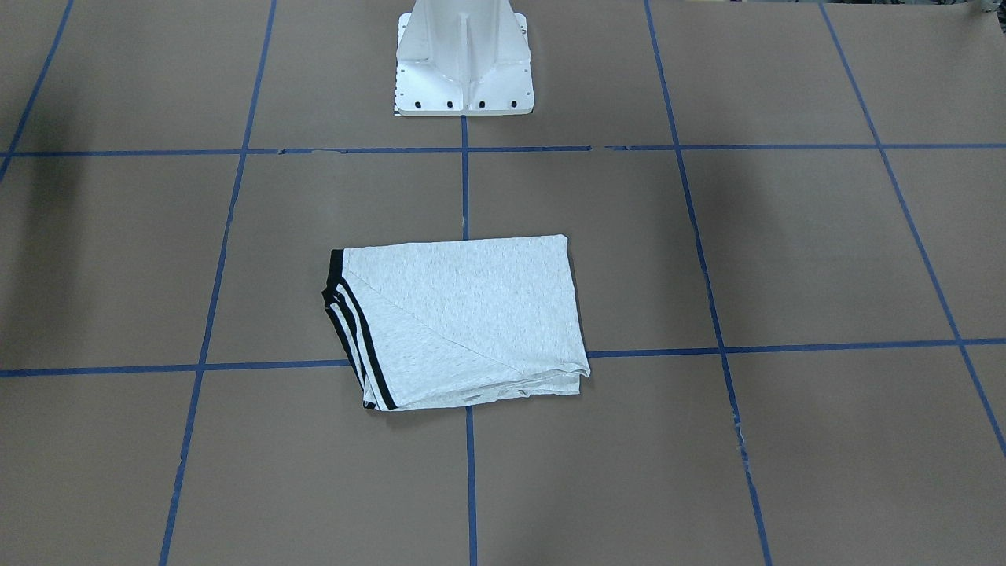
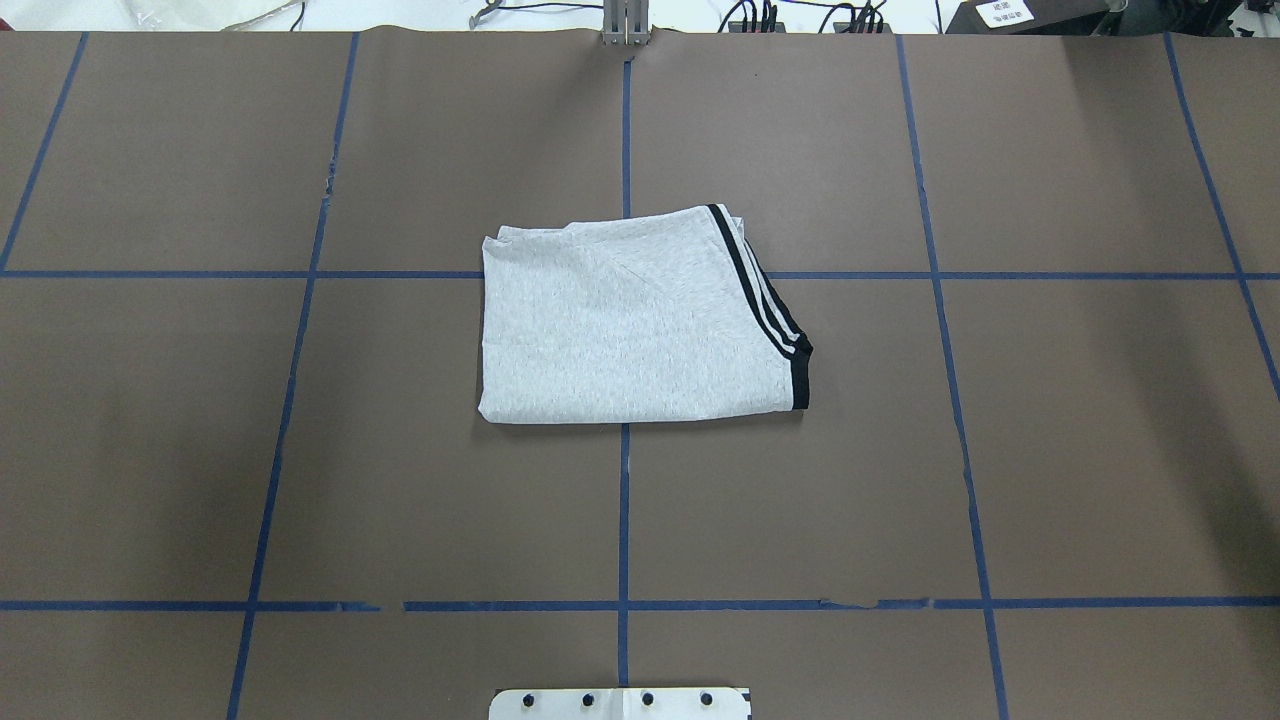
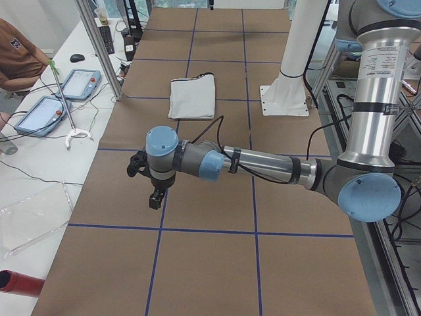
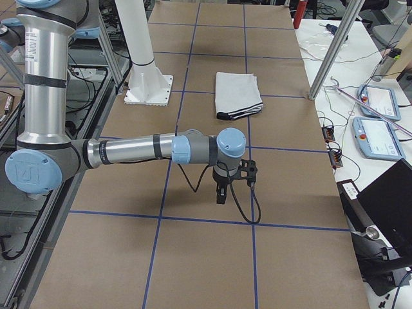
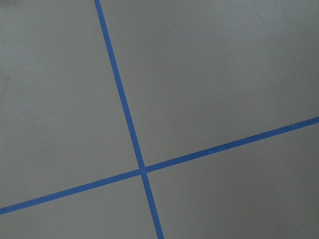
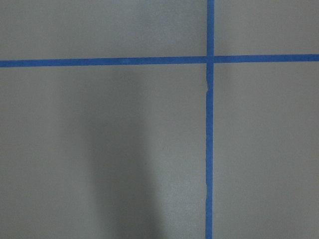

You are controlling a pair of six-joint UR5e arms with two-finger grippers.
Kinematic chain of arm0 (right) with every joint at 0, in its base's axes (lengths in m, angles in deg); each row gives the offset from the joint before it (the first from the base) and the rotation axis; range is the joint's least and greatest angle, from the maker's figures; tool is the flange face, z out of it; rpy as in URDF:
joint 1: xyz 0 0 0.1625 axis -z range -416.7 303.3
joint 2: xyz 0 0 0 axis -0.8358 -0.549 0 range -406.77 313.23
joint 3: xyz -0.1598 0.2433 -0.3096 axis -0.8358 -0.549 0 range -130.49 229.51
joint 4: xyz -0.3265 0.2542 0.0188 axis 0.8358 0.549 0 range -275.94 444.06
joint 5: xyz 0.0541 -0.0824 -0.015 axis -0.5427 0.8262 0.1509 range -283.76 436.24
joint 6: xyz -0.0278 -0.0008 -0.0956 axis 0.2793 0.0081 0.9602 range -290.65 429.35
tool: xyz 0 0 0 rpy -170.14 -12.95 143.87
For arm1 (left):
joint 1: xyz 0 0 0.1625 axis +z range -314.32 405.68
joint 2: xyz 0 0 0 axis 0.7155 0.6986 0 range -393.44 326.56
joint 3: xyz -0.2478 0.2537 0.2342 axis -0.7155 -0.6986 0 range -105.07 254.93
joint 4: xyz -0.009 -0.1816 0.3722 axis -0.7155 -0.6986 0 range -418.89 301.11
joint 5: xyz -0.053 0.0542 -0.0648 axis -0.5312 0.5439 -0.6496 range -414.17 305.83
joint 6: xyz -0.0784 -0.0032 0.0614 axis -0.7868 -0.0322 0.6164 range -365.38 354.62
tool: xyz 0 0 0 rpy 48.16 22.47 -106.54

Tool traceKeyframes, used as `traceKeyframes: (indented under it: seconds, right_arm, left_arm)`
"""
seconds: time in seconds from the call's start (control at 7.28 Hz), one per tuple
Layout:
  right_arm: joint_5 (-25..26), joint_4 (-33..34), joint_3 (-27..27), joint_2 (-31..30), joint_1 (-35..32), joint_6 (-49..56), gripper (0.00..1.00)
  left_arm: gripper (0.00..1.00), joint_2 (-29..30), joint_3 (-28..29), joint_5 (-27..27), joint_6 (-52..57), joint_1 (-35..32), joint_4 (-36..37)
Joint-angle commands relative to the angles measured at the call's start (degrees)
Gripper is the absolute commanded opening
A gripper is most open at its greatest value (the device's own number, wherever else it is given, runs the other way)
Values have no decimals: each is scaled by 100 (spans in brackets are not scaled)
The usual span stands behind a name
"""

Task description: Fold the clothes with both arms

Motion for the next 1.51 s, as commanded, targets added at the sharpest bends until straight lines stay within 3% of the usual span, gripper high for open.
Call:
traceKeyframes:
  seconds: [0.0, 1.37]
  right_arm:
    - [226, -7, -25, 27, -3, -10, 100]
    - [52, -32, -34, 80, -12, -10, 100]
  left_arm:
    - [100, -7, 53, -2, -13, 4, 19]
    - [100, -95, 168, -37, 13, 4, -33]
